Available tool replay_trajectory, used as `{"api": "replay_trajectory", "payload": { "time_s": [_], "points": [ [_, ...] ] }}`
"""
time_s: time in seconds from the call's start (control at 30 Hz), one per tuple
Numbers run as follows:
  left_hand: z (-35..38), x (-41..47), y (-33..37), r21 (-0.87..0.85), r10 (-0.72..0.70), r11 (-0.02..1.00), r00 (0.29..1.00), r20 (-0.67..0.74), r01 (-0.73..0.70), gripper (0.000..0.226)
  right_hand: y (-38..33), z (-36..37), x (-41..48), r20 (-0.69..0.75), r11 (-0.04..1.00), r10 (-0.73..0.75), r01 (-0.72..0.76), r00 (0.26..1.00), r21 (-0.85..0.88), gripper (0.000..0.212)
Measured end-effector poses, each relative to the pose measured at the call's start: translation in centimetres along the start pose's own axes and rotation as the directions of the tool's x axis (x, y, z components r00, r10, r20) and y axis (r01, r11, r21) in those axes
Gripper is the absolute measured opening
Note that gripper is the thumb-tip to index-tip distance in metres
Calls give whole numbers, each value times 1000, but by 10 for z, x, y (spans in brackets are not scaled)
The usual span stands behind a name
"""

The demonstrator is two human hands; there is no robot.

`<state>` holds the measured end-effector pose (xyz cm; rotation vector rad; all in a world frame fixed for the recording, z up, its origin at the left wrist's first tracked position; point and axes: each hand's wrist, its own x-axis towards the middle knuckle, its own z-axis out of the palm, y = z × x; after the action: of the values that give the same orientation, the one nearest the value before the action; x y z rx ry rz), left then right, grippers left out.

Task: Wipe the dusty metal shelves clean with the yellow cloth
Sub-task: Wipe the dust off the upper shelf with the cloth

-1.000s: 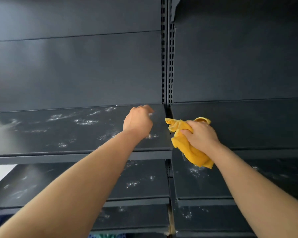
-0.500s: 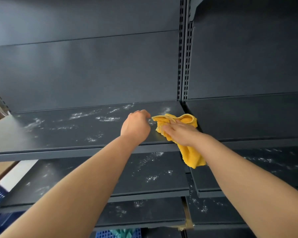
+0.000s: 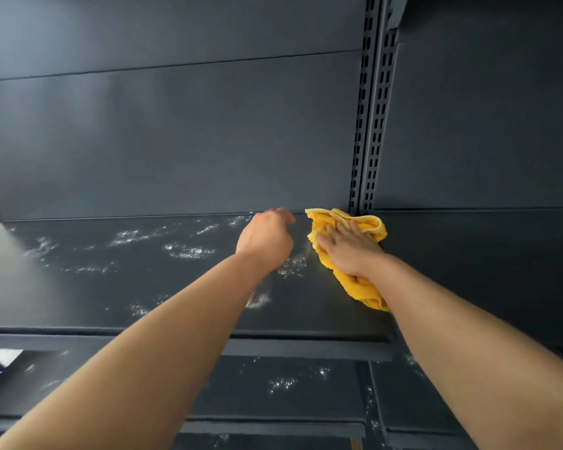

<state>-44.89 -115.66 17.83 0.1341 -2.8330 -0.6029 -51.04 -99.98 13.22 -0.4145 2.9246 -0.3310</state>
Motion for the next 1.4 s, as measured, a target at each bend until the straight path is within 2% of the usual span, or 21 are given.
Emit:
{"api": "replay_trajectory", "payload": {
  "time_s": [0.27,0.47,0.67,0.73,0.97,1.07,1.17,1.27,1.33,1.4],
  "points": [
    [2,32,-15,8,-63,998,998,-13,63,51,3,-9,50,-15,999,31,-31,999,-25,63],
    [-4,37,-28,-1,-84,996,996,-24,84,53,-7,-16,44,-40,997,-63,64,997,29,54],
    [-14,36,-36,-23,-38,999,998,-58,37,44,-59,-4,46,12,984,-163,162,987,71,54],
    [-21,34,-46,-32,-25,999,997,-67,23,48,-82,3,51,14,981,-185,183,983,58,52],
    [-52,33,-110,-70,-69,996,993,-99,62,53,-148,18,58,28,982,-178,176,984,70,56],
    [-52,39,-126,-62,-70,996,996,-55,66,50,-154,14,51,27,964,-167,157,986,214,56],
    [-42,49,-123,-44,-36,998,999,0,36,45,-140,4,39,-138,898,-91,141,986,417,44],
    [-24,58,-106,12,20,1000,996,87,-21,40,-115,-3,26,-314,939,36,75,949,336,36],
    [-6,61,-91,116,8,993,978,209,-33,46,-94,-6,15,-299,969,115,-41,947,244,41],
    [11,63,-78,227,-69,974,949,308,-3,62,-73,-11,2,-228,977,187,-157,955,146,48]
  ]
}}
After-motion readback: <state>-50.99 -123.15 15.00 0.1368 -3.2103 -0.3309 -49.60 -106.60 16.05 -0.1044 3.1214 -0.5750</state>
